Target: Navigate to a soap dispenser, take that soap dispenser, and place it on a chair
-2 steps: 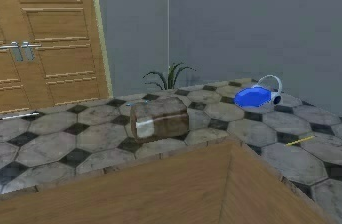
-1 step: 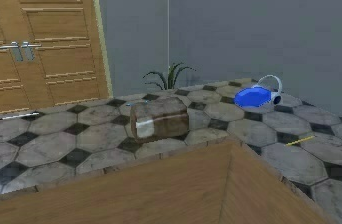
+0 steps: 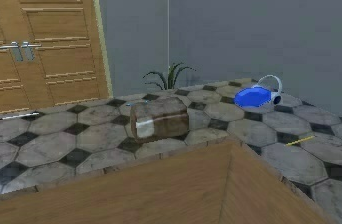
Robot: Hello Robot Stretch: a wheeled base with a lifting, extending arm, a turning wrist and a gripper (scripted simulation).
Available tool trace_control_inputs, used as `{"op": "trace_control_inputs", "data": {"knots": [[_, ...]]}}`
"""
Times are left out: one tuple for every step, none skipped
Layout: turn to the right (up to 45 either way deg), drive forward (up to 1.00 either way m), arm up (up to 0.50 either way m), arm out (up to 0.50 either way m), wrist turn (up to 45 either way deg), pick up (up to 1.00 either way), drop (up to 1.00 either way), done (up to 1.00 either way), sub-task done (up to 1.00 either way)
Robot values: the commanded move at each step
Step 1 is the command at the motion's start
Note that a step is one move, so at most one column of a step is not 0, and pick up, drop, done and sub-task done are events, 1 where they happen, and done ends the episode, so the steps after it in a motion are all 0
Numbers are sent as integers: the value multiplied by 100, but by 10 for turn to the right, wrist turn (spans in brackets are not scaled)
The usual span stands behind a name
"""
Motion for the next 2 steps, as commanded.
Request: {"op": "trace_control_inputs", "data": {"knots": [[0,0,0,-48,0,0,0,0,0],[-450,0,0,0,0,0,0,0,0]]}}
